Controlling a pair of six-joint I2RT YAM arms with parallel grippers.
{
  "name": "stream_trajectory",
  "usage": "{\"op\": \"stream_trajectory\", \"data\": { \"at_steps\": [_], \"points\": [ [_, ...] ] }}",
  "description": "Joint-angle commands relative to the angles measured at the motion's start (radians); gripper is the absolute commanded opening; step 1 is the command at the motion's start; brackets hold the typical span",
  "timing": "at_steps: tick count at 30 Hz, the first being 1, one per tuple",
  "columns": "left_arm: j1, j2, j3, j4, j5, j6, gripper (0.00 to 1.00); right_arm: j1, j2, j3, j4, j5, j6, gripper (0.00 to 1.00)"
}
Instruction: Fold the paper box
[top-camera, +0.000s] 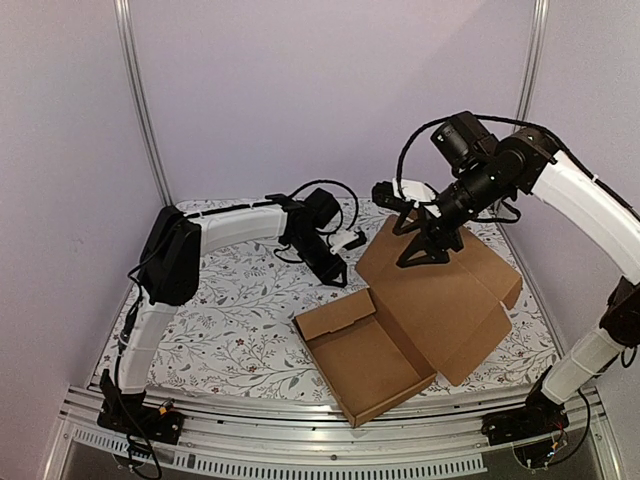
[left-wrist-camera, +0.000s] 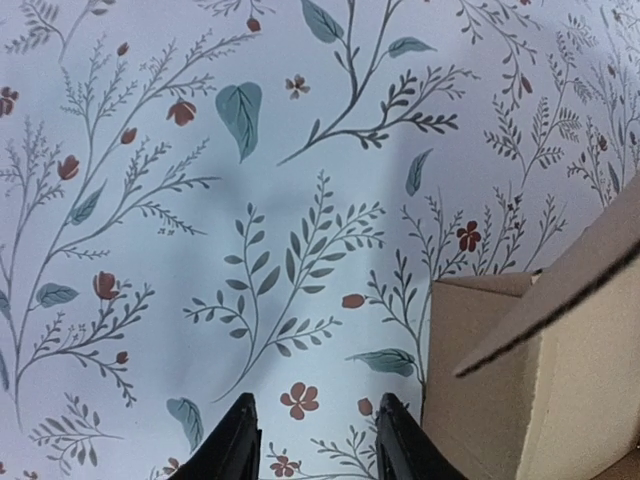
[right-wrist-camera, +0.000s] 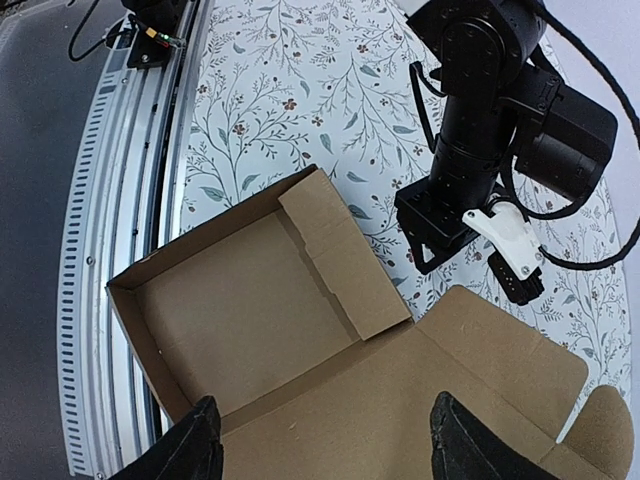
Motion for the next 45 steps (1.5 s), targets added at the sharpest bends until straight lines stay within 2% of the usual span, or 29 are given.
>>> {"op": "stream_trajectory", "data": {
  "at_steps": [1, 5, 7, 11, 15, 20, 25, 29, 33, 37, 39, 41, 42, 45],
  "points": [
    [-0.006, -0.023, 0.016, -0.037, -0.1, -0.002, 0.41, 0.002, -0.071, -0.031, -0.029, 0.031, 0.022, 0.7],
    [-0.005, -0.14, -0.039, -0.008, -0.103, -0.086, 0.43, 0.001, -0.1, -0.043, -0.04, 0.063, 0.029, 0.7],
    [-0.007, -0.2, -0.085, 0.002, -0.067, -0.13, 0.47, -0.009, -0.117, -0.051, -0.038, 0.093, 0.039, 0.7],
    [-0.043, -0.265, -0.136, -0.038, -0.025, -0.163, 0.52, -0.088, -0.156, -0.068, -0.016, 0.105, 0.078, 0.71],
    [-0.088, -0.254, -0.147, -0.112, -0.073, -0.155, 0.55, -0.215, -0.196, -0.084, 0.002, 0.064, 0.114, 0.71],
    [-0.108, -0.165, -0.109, -0.158, -0.153, -0.148, 0.53, -0.306, -0.241, -0.133, 0.025, 0.018, 0.159, 0.72],
    [-0.127, -0.105, -0.088, -0.168, -0.135, -0.139, 0.43, -0.34, -0.276, -0.211, 0.058, 0.0, 0.189, 0.72],
    [-0.135, -0.094, -0.102, -0.176, -0.13, -0.134, 0.28, -0.353, -0.3, -0.241, 0.067, 0.002, 0.194, 0.72],
    [-0.147, -0.089, -0.127, -0.181, -0.137, -0.135, 0.19, -0.358, -0.306, -0.269, 0.082, 0.004, 0.193, 0.73],
    [-0.16, -0.083, -0.15, -0.181, -0.149, -0.141, 0.06, -0.367, -0.307, -0.29, 0.1, 0.002, 0.202, 0.72],
    [-0.169, -0.077, -0.155, -0.18, -0.172, -0.14, 0.06, -0.377, -0.308, -0.296, 0.111, 0.004, 0.21, 0.72],
    [-0.177, -0.068, -0.156, -0.191, -0.204, -0.138, 0.14, -0.39, -0.308, -0.3, 0.117, 0.004, 0.217, 0.72],
    [-0.181, -0.064, -0.155, -0.197, -0.213, -0.135, 0.15, -0.395, -0.308, -0.301, 0.118, 0.006, 0.22, 0.72],
    [-0.184, -0.046, -0.144, -0.224, -0.225, -0.132, 0.1, -0.404, -0.31, -0.306, 0.12, 0.012, 0.216, 0.72]
  ]
}}
